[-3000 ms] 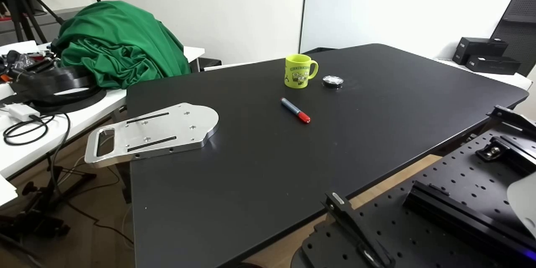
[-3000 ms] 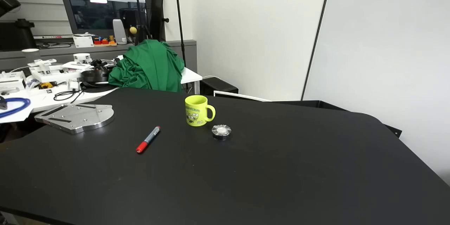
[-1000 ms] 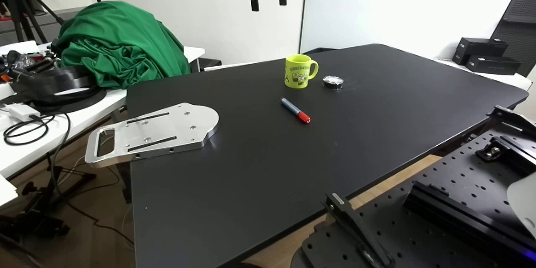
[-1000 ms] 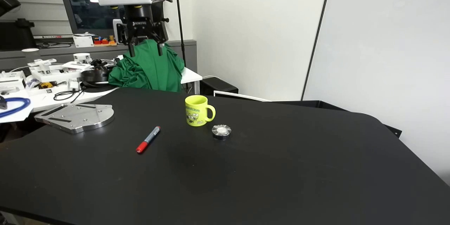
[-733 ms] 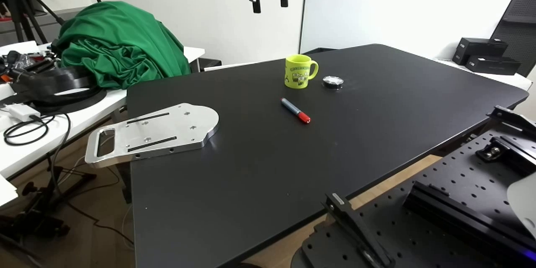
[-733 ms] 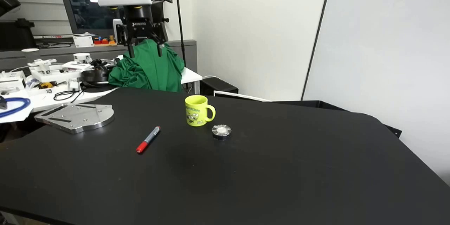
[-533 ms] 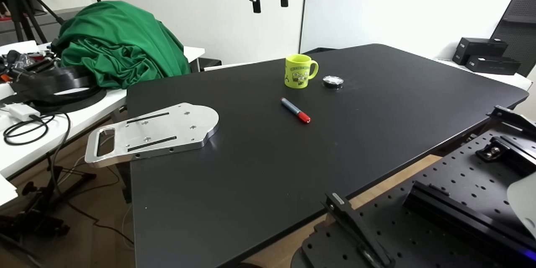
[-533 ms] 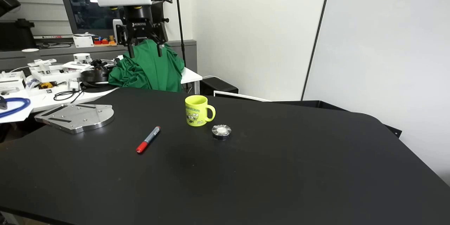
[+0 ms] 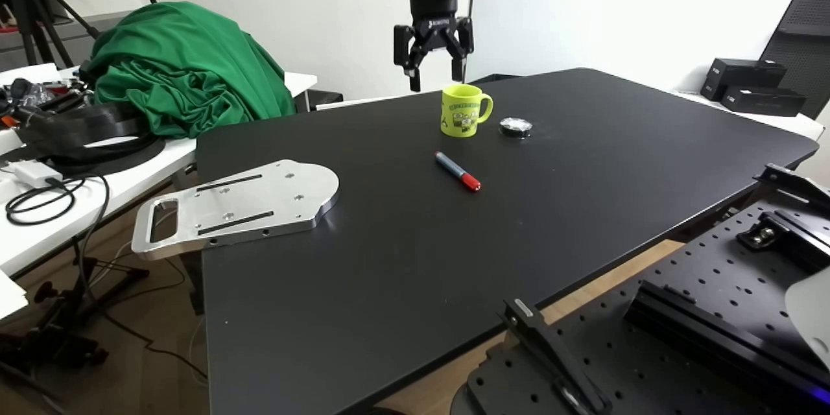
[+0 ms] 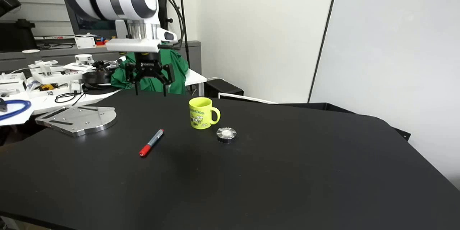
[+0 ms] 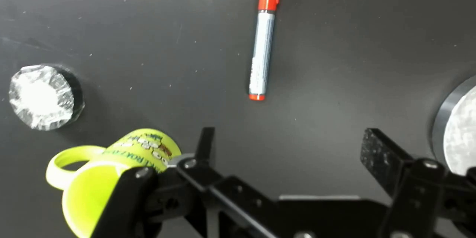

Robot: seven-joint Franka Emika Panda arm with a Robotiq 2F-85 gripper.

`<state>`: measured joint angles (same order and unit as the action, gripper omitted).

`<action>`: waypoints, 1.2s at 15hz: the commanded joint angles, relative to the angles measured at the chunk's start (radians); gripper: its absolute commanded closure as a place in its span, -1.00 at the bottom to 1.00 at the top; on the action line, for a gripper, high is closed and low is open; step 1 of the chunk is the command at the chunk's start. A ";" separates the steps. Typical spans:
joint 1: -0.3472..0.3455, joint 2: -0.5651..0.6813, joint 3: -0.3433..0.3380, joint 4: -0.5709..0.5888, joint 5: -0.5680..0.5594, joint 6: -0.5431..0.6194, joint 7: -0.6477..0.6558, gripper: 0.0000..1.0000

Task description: Place the red marker inside the yellow mug, take the marker out of the mug then place it back inside the mug

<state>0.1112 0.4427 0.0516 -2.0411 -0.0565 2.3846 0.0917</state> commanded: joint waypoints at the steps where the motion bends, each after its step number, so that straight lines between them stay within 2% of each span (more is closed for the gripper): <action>1: -0.008 0.060 -0.003 -0.048 0.062 0.132 0.054 -1.00; 4: -0.020 0.138 0.010 -0.048 0.122 0.232 0.030 -1.00; 8: -0.020 0.213 0.016 -0.019 0.162 0.282 0.023 -1.00; 18: -0.008 0.273 0.002 0.007 0.152 0.288 0.031 -1.00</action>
<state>0.1042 0.6899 0.0550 -2.0606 0.0899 2.6755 0.1037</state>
